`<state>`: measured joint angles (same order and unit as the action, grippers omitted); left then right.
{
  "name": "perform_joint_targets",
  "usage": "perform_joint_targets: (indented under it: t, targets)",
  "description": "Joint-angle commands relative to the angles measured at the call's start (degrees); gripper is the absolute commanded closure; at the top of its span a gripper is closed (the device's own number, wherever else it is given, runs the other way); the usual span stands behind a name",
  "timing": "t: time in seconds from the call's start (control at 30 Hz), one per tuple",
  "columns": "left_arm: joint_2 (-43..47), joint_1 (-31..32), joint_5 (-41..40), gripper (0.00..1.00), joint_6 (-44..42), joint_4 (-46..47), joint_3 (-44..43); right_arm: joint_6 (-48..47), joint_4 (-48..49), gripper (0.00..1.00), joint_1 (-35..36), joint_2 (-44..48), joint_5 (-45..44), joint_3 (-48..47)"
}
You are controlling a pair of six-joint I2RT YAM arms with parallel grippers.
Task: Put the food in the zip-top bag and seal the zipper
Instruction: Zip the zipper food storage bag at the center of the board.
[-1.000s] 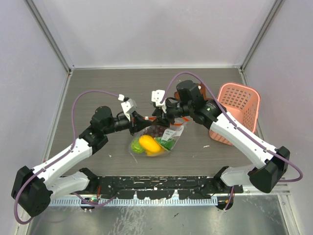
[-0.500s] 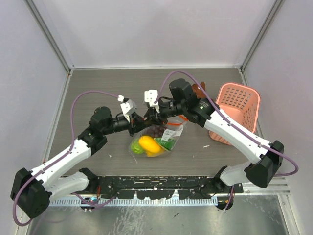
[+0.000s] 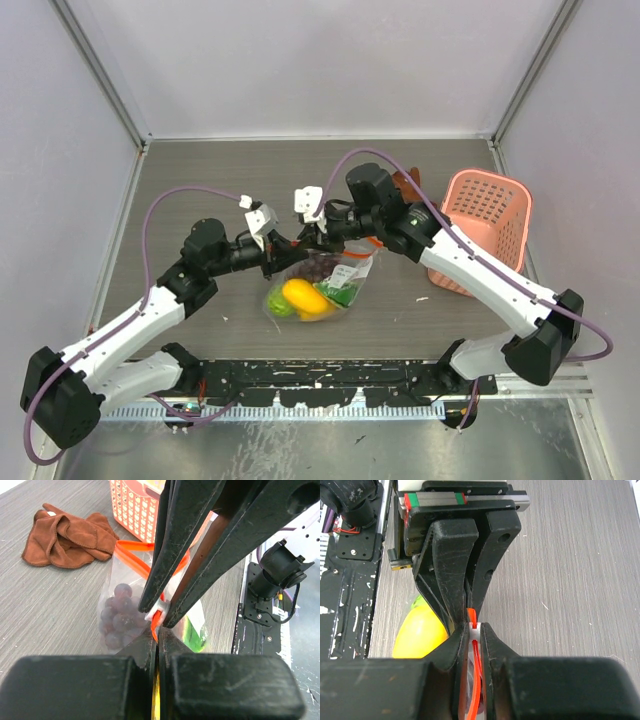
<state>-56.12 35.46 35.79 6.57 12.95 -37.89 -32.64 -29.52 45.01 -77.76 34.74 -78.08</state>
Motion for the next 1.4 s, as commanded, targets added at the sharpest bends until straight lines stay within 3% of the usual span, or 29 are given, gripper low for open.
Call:
perform_joint_targets:
  t: [0.0, 0.6, 0.83, 0.97, 1.07, 1.37]
  targets:
    - [3.5, -0.2, 0.0, 1.00, -0.7, 5.6, -0.6, -1.5, -3.0, 0.99, -0.5, 2.6, -4.8, 0.8]
    - [5.8, -0.2, -11.0, 1.00, -0.9, 7.7, 2.9, -2.5, -7.4, 0.99, -7.2, 9.1, -9.6, 4.2]
    - [3.9, -0.2, -5.8, 0.99, -0.5, 7.3, 0.6, -2.2, -7.5, 0.99, -7.4, 7.3, -2.6, 2.4]
    - [1.9, -0.2, -3.5, 0.72, -0.4, 6.8, -1.0, -2.2, -7.0, 0.99, -7.2, 6.1, -0.5, 0.8]
    - [0.3, -0.2, -1.5, 0.61, -0.2, 6.5, -2.2, -2.3, -6.4, 1.00, -7.0, 6.1, -0.1, 0.3]
    - [-3.8, -0.2, 2.5, 0.57, 0.1, 6.9, -5.9, -2.5, -6.3, 1.00, -6.8, 5.0, 1.3, 0.3]
